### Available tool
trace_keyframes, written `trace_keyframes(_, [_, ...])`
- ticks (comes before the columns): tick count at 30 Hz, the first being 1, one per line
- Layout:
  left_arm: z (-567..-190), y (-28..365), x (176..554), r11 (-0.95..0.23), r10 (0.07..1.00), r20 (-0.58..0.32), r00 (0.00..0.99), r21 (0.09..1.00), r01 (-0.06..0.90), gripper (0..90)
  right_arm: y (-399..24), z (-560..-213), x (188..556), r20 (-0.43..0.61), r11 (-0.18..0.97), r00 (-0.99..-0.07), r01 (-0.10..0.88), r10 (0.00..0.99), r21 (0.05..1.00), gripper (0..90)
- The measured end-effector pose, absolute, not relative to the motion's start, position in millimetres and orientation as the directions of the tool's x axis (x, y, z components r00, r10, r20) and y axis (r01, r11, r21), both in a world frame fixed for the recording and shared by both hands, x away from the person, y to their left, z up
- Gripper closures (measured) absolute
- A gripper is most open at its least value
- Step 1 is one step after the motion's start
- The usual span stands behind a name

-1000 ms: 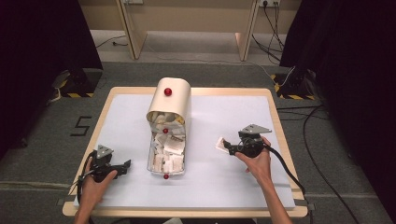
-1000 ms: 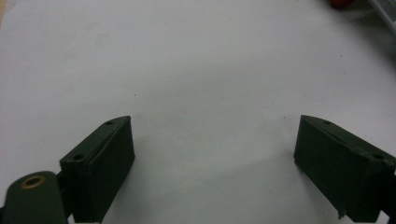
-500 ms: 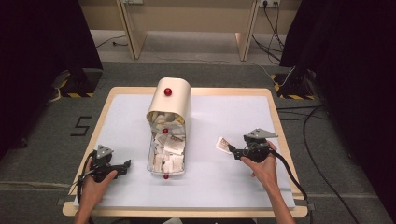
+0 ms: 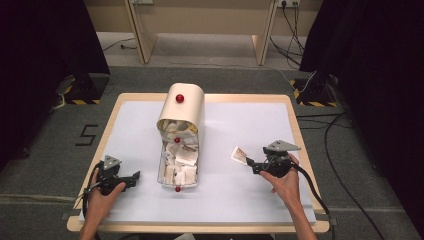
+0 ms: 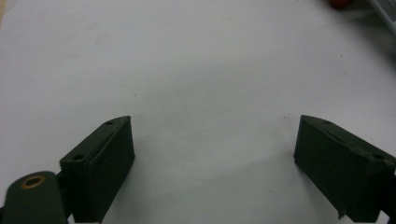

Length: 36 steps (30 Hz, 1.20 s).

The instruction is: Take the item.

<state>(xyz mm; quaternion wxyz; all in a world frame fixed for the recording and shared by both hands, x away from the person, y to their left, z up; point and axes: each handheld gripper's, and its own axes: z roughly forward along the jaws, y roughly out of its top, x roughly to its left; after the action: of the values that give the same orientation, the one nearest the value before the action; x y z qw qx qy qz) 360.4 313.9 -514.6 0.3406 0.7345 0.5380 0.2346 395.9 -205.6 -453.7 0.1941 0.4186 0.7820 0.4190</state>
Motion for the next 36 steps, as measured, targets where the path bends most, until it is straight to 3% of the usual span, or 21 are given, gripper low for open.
trace_keyframes(15, [-514.6, 313.9, 360.4, -0.189, 0.95, -0.021, 0.311, 0.753, 0.63, 11.4, -199.0, -457.4, 368.1, -0.011, 0.362, -0.612, 0.453, 0.791, 0.815, 20.7])
trace_keyframes(36, [-514.6, 313.9, 360.4, -0.19, 0.95, -0.021, 0.311, 0.753, 0.63, 11.4, -203.6, -468.9, 344.4, -0.009, 0.393, -0.631, 0.472, 0.776, 0.789, 21.6])
